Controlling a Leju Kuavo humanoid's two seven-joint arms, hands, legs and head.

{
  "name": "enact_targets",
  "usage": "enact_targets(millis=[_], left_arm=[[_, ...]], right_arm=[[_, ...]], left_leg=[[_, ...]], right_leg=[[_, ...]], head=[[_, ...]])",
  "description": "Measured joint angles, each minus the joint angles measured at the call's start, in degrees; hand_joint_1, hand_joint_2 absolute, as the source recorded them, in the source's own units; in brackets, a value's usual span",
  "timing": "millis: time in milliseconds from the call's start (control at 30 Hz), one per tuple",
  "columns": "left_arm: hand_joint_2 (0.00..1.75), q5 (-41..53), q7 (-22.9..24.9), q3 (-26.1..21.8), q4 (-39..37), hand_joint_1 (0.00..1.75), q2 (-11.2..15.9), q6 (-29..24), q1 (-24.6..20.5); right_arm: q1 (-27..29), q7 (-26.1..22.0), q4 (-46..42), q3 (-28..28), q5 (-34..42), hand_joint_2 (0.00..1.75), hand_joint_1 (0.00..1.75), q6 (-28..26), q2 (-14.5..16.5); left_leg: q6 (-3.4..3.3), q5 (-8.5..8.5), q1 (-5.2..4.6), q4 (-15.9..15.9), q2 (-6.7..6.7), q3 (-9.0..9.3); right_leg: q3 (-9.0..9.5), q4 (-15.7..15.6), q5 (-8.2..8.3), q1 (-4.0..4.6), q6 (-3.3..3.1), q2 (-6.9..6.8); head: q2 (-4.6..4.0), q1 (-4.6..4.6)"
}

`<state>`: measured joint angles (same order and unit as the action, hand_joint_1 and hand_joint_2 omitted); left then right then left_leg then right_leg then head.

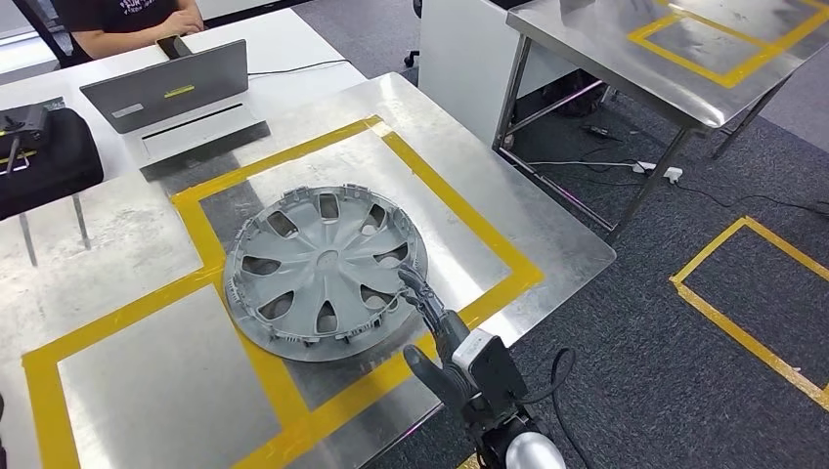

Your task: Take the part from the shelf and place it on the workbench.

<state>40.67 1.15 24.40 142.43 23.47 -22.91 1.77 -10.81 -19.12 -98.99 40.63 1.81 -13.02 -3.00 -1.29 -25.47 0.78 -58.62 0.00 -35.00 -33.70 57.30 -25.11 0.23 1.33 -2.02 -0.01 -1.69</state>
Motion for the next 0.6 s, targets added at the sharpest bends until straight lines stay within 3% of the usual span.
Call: enact_targets(millis=[133, 167, 233, 300, 333, 367, 433, 500, 567, 600], left_arm=[[0.00, 9.1, 0.3, 4.0, -0.1, 0.00, -1.5, -4.1, 3.6], [0.00, 10.6, 0.7, 5.1, -0.1, 0.00, -1.9, -5.2, 4.2], [0.00, 11.2, 1.3, 7.4, -0.3, 0.00, -2.8, -8.0, 5.1], [0.00, 8.2, 0.8, 9.7, -1.2, 0.00, -3.5, -12.1, 5.6], [0.00, 5.8, 0.1, 10.8, -1.9, 0.00, -3.8, -14.1, 5.7], [0.00, 3.5, -0.6, 11.7, -2.7, 0.00, -4.1, -15.5, 5.8], [0.00, 0.0, -2.1, 13.3, -4.0, 0.00, -4.8, -16.5, 6.2], [0.00, -2.6, -3.7, 14.1, -5.2, 0.00, -5.6, -16.7, 6.7], [0.00, -5.8, -6.2, 14.4, -6.6, 0.00, -6.4, -16.9, 7.7], [0.00, -7.3, -7.6, 14.4, -7.4, 0.00, -6.7, -17.0, 8.3]], right_arm=[[1.7, -0.5, -4.8, -0.3, -3.0, 0.00, 0.00, -2.7, -0.7], [2.0, -0.5, -5.8, -0.3, -3.8, 0.00, 0.00, -3.2, -0.9], [2.4, -0.5, -7.4, -0.3, -4.9, 0.00, 0.00, -3.9, -1.3], [3.1, -0.3, -8.5, -0.3, -5.9, 0.00, 0.00, -4.8, -1.7], [3.4, -0.1, -8.9, -0.3, -6.2, 0.00, 0.00, -5.1, -1.9], [3.6, 0.1, -9.3, -0.3, -6.5, 0.00, 0.00, -5.4, -2.1], [3.7, 0.5, -10.0, -0.2, -6.8, 0.00, 0.00, -5.8, -2.4], [3.7, 0.9, -10.7, -0.2, -7.2, 0.00, 0.00, -6.1, -2.5], [3.9, 1.5, -11.1, -0.2, -7.7, 0.00, 0.00, -6.4, -2.7], [4.1, 1.8, -11.3, -0.2, -7.9, 0.00, 0.00, -6.6, -2.8]], left_leg=[[-1.12, 0.02, -0.23, 0.6, -0.04, 0.32], [-1.38, 0.34, -0.13, 1.1, -0.04, 0.64], [-1.80, 0.88, 0.11, 2.0, -0.08, 1.12], [-1.85, 1.03, 0.09, 2.0, -0.43, 0.99], [-1.78, 1.09, 0.07, 2.0, -0.72, 0.83], [-1.67, 1.17, 0.07, 1.9, -1.13, 0.64], [-1.33, 1.36, 0.11, 1.5, -2.08, 0.20], [-0.76, 1.58, 0.08, 1.1, -3.01, -0.30], [0.04, 1.93, 0.12, 1.1, -3.79, -0.66], [0.49, 2.18, 0.20, 1.2, -4.22, -0.76]], right_leg=[[0.09, -0.4, 0.12, -0.43, 1.22, 0.04], [-0.25, 0.3, -0.53, -0.50, 1.42, 0.29], [-2.13, 4.8, -3.58, -0.63, 1.68, 0.97], [-4.83, 12.0, -7.36, -0.75, 1.84, 1.37], [-5.64, 14.4, -8.27, -0.82, 1.89, 1.42], [-5.57, 14.8, -8.19, -0.90, 1.89, 1.45], [-2.37, 9.6, -5.61, -1.07, 1.69, 2.00], [1.43, 2.5, -3.64, -1.17, 1.29, 3.85], [2.76, 0.0, -3.36, -0.93, 0.81, 4.70], [2.96, 0.0, -3.10, -0.76, 0.47, 4.23]], head=[[0.01, -0.28], [0.00, -0.30], [-0.01, -0.16], [-0.01, 0.04], [0.00, 0.10], [-0.01, 0.15], [0.01, 0.26], [0.01, 0.38], [0.00, 0.39], [0.00, 0.37]])
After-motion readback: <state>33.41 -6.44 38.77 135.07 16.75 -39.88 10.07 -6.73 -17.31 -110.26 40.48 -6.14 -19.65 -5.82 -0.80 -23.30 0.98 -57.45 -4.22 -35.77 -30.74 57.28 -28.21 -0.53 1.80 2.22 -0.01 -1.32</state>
